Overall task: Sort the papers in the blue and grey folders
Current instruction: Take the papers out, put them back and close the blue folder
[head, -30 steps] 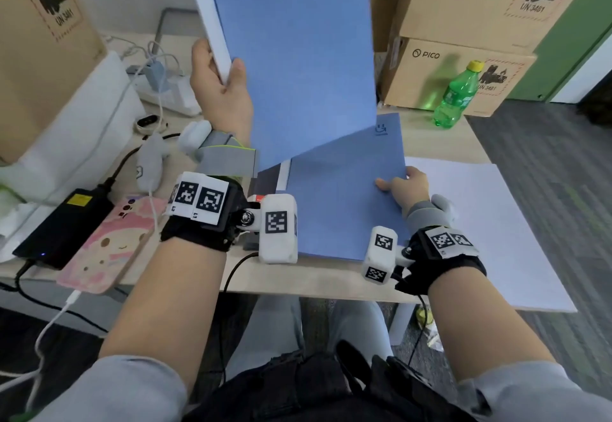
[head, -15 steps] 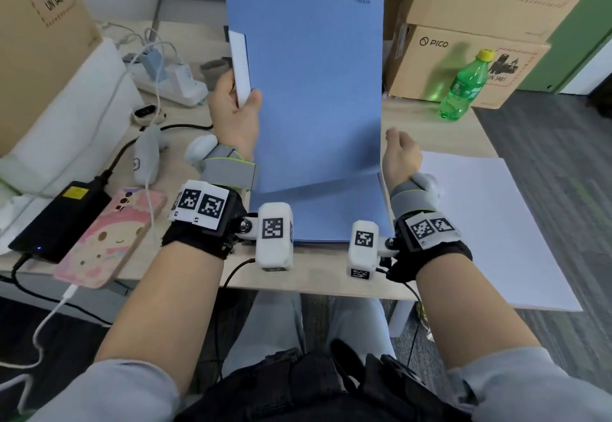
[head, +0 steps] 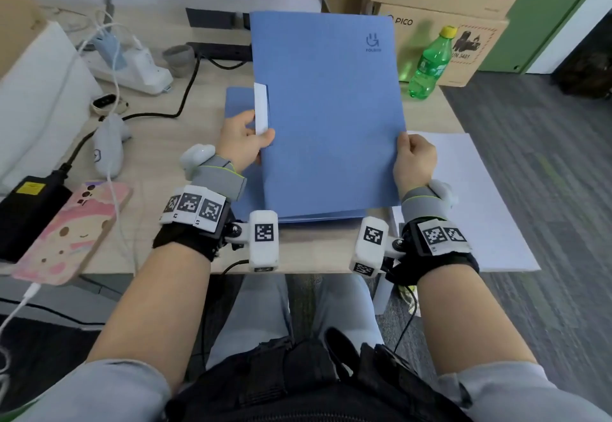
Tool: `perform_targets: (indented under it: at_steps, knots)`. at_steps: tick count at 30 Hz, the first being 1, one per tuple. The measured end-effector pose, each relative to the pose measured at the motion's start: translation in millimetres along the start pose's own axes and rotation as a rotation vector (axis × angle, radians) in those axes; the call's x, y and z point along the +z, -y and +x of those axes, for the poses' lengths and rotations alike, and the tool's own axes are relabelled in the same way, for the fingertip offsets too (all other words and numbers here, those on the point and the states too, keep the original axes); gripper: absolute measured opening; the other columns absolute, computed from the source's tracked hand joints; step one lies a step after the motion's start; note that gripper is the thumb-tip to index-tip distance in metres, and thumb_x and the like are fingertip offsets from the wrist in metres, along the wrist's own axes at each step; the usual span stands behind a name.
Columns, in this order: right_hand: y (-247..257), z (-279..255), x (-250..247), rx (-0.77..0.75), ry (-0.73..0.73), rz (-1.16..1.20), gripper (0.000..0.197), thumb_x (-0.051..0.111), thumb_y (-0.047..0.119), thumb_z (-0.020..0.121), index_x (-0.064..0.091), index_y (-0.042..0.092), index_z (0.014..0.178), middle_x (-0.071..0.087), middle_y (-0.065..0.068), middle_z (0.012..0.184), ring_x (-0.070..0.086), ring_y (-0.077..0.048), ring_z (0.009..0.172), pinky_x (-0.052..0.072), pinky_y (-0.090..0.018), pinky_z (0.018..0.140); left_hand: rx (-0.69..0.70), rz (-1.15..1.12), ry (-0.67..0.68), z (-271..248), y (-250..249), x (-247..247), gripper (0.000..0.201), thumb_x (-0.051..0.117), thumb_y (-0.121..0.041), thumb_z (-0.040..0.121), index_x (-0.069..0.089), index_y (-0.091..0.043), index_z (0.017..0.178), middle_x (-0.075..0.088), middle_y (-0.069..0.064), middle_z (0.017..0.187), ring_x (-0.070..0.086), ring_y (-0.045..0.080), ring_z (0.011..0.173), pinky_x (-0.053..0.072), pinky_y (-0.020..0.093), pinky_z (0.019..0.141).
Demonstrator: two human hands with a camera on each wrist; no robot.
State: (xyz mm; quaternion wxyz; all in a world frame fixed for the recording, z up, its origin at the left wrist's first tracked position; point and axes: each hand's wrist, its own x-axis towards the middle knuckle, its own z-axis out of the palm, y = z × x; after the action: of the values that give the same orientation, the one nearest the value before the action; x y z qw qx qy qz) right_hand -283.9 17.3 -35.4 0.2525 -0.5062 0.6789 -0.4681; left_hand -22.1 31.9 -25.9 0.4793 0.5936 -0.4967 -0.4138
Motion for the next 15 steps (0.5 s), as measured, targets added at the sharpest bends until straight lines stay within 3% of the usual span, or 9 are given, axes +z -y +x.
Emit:
perform_targets:
  at_steps: [3,7,9,11,13,15]
  knots:
    - [-8.0,-2.5,-6.8,0.025,0.002,-0.033,0.045,0.043,0.014,0.096,0.028,0.016,0.054,0.029,0.002,0.055,0.023,-0.012,0.053,0.022,-0.028,0.049,-0.05,0.056,0.07,-5.1,-1.7,3.2,0.031,0.052,-0.002,0.09,0.057,-0.008,0.12,0.062,0.001,0.074,0.062,0.006,0.053,0.055,0.024,0.05]
    - [-20.8,-3.3,-19.9,0.087,-0.037,-0.112,0.046,0.04,0.015,0.097,0.022,0.014,0.055,0.025,-0.001,0.055,0.019,-0.015,0.052,0.02,-0.025,0.044,-0.143,0.093,0.023,-4.6,1.9,-1.6,0.036,0.041,0.001,0.094,0.051,-0.008,0.127,0.056,0.007,0.06,0.052,0.003,0.031,0.052,0.018,0.039]
    - [-25.8,-4.4,-26.3,0.117,-0.036,-0.157,0.046,0.039,0.016,0.097,0.022,0.013,0.055,0.025,-0.002,0.055,0.02,-0.02,0.055,0.017,-0.026,0.044,-0.17,0.123,-0.021,-0.3,6.2,-11.2,0.035,0.04,-0.003,0.096,0.05,-0.008,0.129,0.05,0.009,0.065,0.047,0.002,0.027,0.048,0.017,0.035]
    - [-29.7,-5.1,-28.4,0.142,-0.012,-0.19,0.046,0.039,0.017,0.098,0.024,0.012,0.054,0.027,-0.003,0.055,0.024,-0.024,0.064,0.015,-0.034,0.049,-0.153,0.155,-0.067,4.2,12.5,-16.2,0.03,0.044,-0.006,0.095,0.055,-0.003,0.123,0.049,0.006,0.066,0.046,0.002,0.026,0.045,0.014,0.033]
    - [-31.0,-5.9,-26.9,0.176,0.008,-0.196,0.045,0.038,0.018,0.098,0.027,0.012,0.055,0.032,-0.003,0.056,0.03,-0.026,0.07,0.017,-0.031,0.056,-0.132,0.209,-0.152,9.2,19.7,-15.5,0.027,0.051,-0.006,0.091,0.059,-0.001,0.116,0.052,0.005,0.067,0.047,0.0,0.025,0.044,0.012,0.032]
    - [-31.4,-7.3,-28.7,0.197,0.016,-0.212,0.042,0.037,0.02,0.099,0.035,0.01,0.059,0.04,-0.005,0.061,0.038,-0.03,0.074,0.024,-0.027,0.063,-0.134,0.222,-0.219,11.5,25.5,-12.2,0.029,0.054,-0.003,0.088,0.059,-0.003,0.117,0.056,0.009,0.081,0.047,-0.001,0.025,0.045,0.011,0.034]
